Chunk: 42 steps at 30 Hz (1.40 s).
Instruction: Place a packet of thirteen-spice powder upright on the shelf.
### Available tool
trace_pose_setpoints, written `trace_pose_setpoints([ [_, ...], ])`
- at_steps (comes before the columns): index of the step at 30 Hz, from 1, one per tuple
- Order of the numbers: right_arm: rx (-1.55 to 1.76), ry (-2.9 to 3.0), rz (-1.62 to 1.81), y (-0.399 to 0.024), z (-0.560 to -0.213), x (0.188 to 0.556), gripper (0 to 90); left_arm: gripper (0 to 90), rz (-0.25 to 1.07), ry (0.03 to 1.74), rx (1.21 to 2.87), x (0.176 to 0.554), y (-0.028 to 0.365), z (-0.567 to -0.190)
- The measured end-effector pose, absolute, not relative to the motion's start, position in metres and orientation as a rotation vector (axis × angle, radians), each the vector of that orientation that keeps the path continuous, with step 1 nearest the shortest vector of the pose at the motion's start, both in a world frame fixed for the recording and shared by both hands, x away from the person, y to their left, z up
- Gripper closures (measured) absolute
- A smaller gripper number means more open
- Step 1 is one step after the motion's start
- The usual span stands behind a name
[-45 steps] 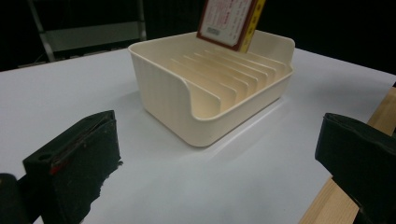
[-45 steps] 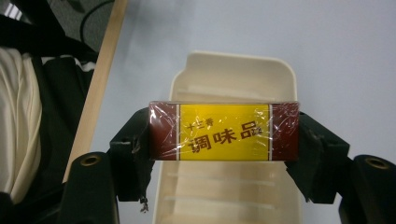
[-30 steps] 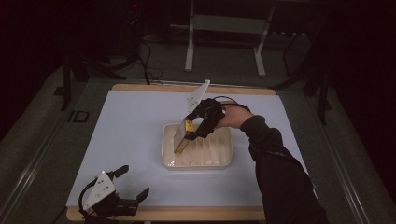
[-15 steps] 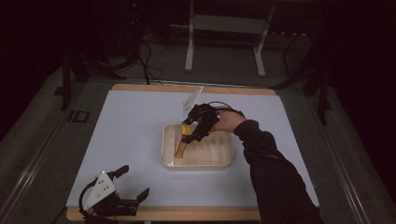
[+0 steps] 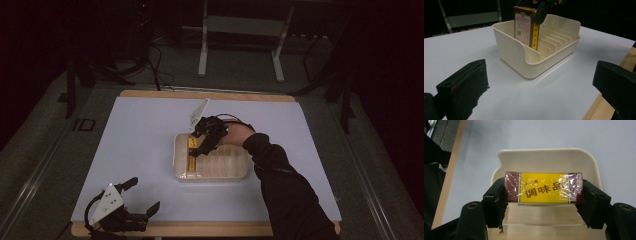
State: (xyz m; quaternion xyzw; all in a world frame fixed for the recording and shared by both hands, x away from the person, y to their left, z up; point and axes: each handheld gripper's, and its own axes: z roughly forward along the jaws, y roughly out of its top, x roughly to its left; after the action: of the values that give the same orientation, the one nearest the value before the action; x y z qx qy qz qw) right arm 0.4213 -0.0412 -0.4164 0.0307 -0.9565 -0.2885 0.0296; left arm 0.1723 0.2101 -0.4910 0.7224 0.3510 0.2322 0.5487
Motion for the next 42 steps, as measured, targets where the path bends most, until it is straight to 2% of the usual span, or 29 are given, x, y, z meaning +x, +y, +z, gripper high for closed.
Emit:
trace_pose_setpoints([
  [13, 0.105, -2.95, -0.887, -0.04, -0.424, 0.419, 31.1, 0.1, 0.55, 0.831, 1.711, 0.172, 0.21, -0.491],
  [18, 0.086, -2.955, -0.888, -0.04, -0.418, 0.417, 25.9, 0.1, 0.55, 0.832, 1.712, 0.172, 0.21, -0.491],
  [29, 0.037, -2.981, -0.938, -0.05, -0.4, 0.413, 25.7, 0.1, 0.552, 0.837, 1.711, 0.173, 0.21, -0.491],
  [36, -0.053, -3.011, -0.975, -0.061, -0.393, 0.412, 14.3, 0.1, 0.553, 0.84, 1.715, 0.174, 0.209, -0.492],
  [42, -0.19, -3.034, -1.011, -0.075, -0.386, 0.413, 11.4, 0.1, 0.553, 0.84, 1.714, 0.174, 0.209, -0.491],
])
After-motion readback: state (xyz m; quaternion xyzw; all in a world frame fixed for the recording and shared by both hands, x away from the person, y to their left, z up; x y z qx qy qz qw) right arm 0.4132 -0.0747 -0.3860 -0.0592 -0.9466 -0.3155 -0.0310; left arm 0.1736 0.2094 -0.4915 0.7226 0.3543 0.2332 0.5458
